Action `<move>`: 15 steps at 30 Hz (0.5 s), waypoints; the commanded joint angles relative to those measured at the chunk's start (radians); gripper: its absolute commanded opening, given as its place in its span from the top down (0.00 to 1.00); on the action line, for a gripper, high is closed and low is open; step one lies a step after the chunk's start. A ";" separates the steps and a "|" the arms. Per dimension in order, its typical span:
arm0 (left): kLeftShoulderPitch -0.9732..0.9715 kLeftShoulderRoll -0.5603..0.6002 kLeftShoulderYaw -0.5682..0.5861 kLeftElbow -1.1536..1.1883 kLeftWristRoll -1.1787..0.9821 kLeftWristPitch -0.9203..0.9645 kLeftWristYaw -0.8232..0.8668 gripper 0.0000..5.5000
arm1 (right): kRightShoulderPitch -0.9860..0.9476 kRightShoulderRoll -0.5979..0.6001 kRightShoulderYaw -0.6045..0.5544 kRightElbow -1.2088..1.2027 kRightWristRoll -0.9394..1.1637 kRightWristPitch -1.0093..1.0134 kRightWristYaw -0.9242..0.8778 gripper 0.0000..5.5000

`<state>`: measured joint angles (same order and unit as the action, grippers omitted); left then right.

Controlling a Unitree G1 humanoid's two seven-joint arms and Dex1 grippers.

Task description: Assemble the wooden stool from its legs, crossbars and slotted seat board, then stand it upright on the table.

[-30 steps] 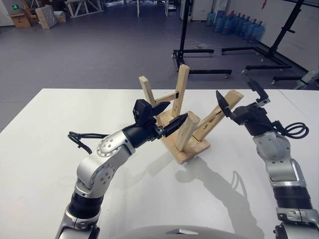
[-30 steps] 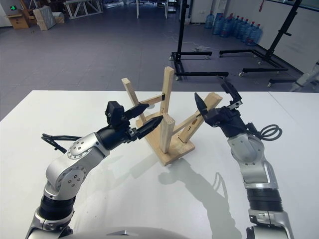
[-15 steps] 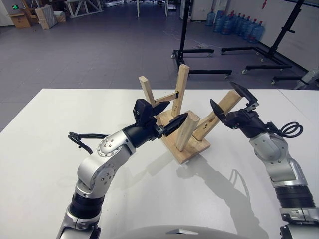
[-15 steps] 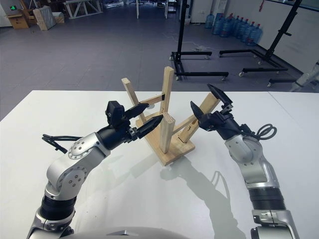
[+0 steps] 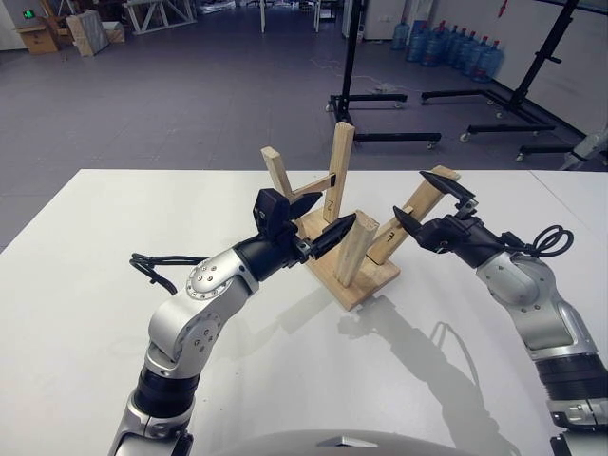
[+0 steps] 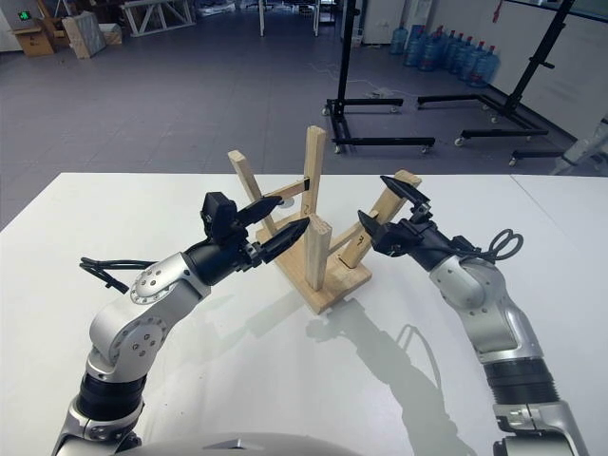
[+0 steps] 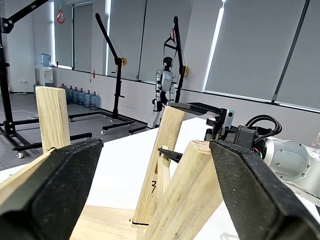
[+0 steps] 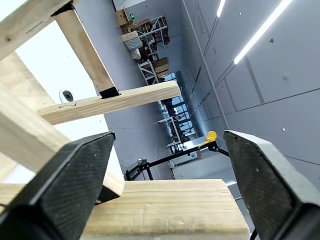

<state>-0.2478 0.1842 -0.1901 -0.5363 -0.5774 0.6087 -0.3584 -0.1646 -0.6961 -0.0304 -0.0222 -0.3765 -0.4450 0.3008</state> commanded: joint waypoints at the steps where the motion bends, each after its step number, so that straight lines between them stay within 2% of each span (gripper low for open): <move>1: 0.007 0.003 -0.004 0.012 0.018 0.003 0.001 0.29 | -0.033 -0.027 -0.031 0.027 0.016 -0.050 -0.022 0.27; 7: 0.009 0.003 -0.006 0.009 0.019 0.003 0.003 0.29 | -0.151 -0.006 -0.084 0.031 0.080 -0.137 -0.099 0.27; 10: 0.006 0.000 -0.008 0.011 0.019 0.004 0.004 0.29 | -0.220 0.012 -0.060 0.039 0.068 -0.137 -0.107 0.27; 15: 0.001 -0.005 -0.012 0.012 0.019 0.004 0.006 0.29 | -0.255 -0.010 0.027 0.163 -0.079 -0.124 -0.098 0.27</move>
<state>-0.2467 0.1805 -0.1932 -0.5342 -0.5740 0.6027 -0.3569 -0.4143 -0.6911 -0.0442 0.0943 -0.4031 -0.5742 0.1863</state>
